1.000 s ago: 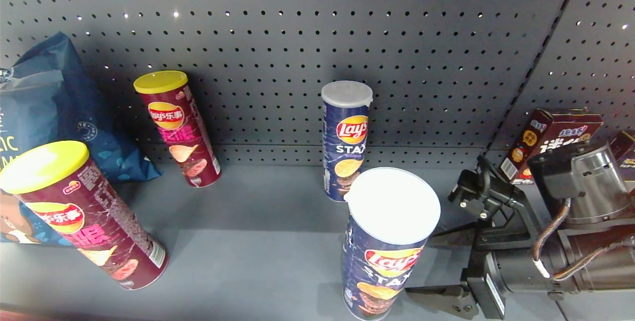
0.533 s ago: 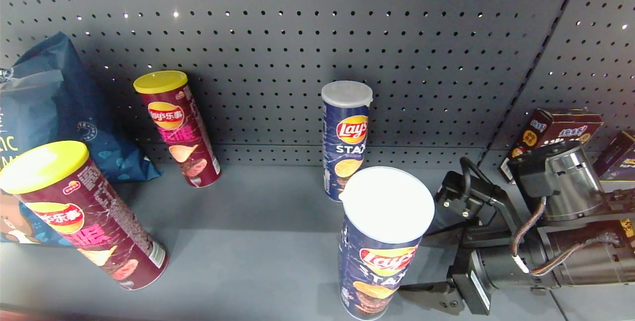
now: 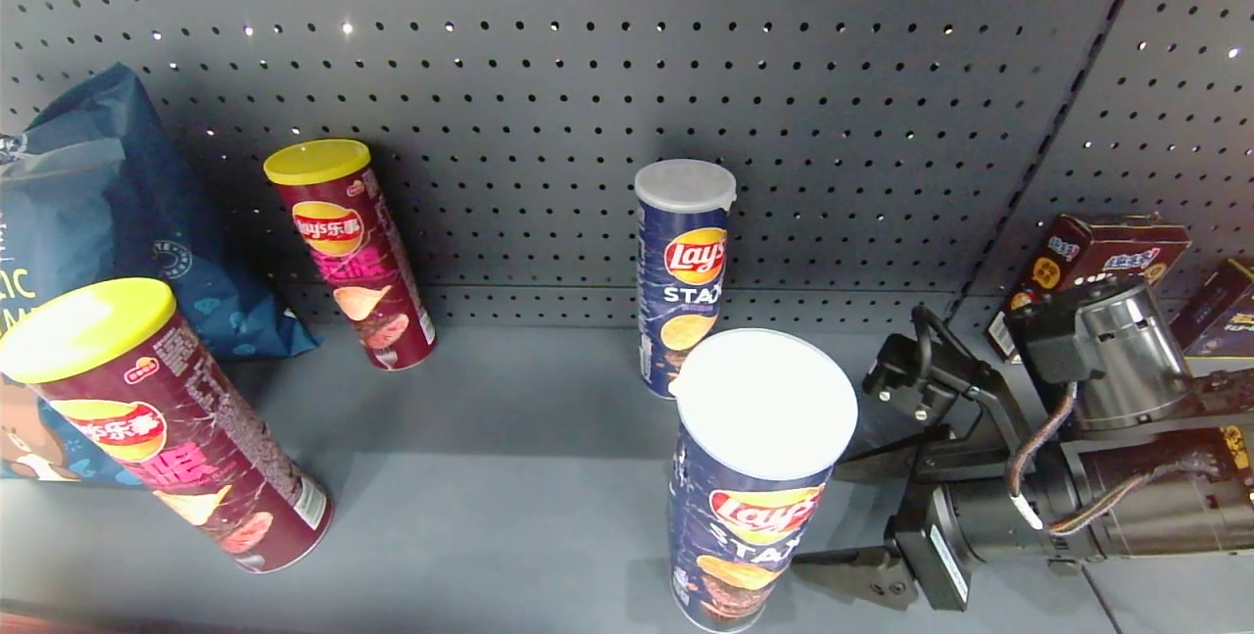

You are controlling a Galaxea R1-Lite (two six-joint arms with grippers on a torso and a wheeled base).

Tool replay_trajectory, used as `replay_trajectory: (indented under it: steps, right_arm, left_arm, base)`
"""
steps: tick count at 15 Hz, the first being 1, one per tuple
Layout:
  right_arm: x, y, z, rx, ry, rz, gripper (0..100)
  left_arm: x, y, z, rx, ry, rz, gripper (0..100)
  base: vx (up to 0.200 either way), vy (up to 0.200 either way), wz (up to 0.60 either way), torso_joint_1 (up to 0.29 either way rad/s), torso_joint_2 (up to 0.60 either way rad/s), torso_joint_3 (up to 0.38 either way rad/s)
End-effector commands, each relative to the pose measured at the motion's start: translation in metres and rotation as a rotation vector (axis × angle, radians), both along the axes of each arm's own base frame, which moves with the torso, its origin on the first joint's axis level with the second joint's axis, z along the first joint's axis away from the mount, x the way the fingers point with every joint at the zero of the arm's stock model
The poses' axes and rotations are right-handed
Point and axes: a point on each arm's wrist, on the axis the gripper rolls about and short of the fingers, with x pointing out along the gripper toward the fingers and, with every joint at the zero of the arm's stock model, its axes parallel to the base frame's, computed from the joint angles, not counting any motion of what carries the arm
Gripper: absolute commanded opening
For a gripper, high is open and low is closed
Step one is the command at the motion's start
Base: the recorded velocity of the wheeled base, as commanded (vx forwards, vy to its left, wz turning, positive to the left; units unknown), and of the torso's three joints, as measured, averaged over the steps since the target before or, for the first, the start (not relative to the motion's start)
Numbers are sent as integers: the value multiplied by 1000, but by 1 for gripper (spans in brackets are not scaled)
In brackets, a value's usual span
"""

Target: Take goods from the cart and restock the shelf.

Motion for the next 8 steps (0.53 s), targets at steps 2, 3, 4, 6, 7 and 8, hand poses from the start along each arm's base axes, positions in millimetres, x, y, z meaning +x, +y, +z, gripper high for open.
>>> replay_trajectory:
  steps: [2,3,4,6,7,8]
  right_arm:
    - [6,-1,5,12,-18,-14,100]
    - [7,1,4,8,-13,-13,100]
    - [8,2,3,5,-9,-10,100]
    - [10,5,1,3,-5,-5,100]
    - [12,7,0,5,-9,-2,100]
    - [13,10,-2,3,-5,1,100]
  left_arm:
    - [0,0,0,0,2,1,100]
    - [0,0,0,0,2,-1,100]
    - [0,0,0,0,2,-1,100]
    - [0,0,0,0,0,-1,100]
    - [0,0,0,0,2,1,100]
    - [0,0,0,0,2,1,100]
  base:
    - [0,0,0,0,0,0]
    - [0,0,0,0,0,0]
    - [0,0,0,0,0,0]
    - [0,0,0,0,0,0]
    - [0,0,0,0,0,0]
    - [0,0,0,0,0,0]
